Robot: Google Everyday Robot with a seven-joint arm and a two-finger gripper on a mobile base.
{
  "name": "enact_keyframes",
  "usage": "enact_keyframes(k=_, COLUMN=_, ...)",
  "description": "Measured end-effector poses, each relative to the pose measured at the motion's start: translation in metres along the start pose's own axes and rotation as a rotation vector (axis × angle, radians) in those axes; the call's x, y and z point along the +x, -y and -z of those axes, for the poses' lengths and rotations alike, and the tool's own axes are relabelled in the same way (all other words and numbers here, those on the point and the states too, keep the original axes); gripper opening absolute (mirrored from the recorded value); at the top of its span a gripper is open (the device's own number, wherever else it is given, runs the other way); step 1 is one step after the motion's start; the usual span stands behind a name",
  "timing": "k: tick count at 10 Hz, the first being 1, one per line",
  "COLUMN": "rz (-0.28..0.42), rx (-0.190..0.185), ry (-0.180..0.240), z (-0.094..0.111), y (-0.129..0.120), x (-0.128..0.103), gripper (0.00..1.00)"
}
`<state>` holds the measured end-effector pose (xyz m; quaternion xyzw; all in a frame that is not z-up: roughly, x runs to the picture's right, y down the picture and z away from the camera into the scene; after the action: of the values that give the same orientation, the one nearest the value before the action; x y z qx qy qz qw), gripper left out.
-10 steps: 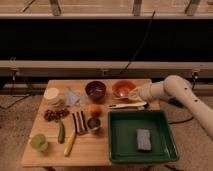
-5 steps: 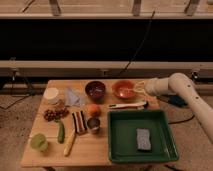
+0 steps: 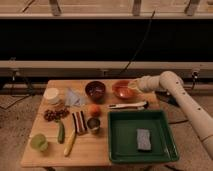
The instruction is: Place fork in red bowl
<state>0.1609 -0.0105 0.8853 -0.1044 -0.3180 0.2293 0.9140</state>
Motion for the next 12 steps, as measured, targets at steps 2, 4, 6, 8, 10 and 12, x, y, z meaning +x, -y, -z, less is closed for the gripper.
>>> enact_keyframes(k=2, rz=-0.003, rx=0.014, ry=-0.009, z=-0.008, y=0.008, x=0.006, gripper=0.30)
enact_keyframes(k=4, rz=-0.004, rx=0.012, ry=-0.012, z=-0.017, y=0.011, x=0.006, gripper=0.50)
enact_keyframes(k=6, rz=0.000, rx=0.002, ry=-0.016, z=-0.022, y=0.010, x=0.006, gripper=0.70)
enact_keyframes(k=8, rz=0.009, rx=-0.011, ry=-0.014, z=-0.028, y=0.009, x=0.006, gripper=0.80)
enact_keyframes(k=10, rz=0.011, rx=-0.015, ry=-0.012, z=-0.030, y=0.008, x=0.006, gripper=0.80)
enact_keyframes(k=12, rz=0.011, rx=-0.014, ry=-0.013, z=-0.029, y=0.008, x=0.006, gripper=0.80)
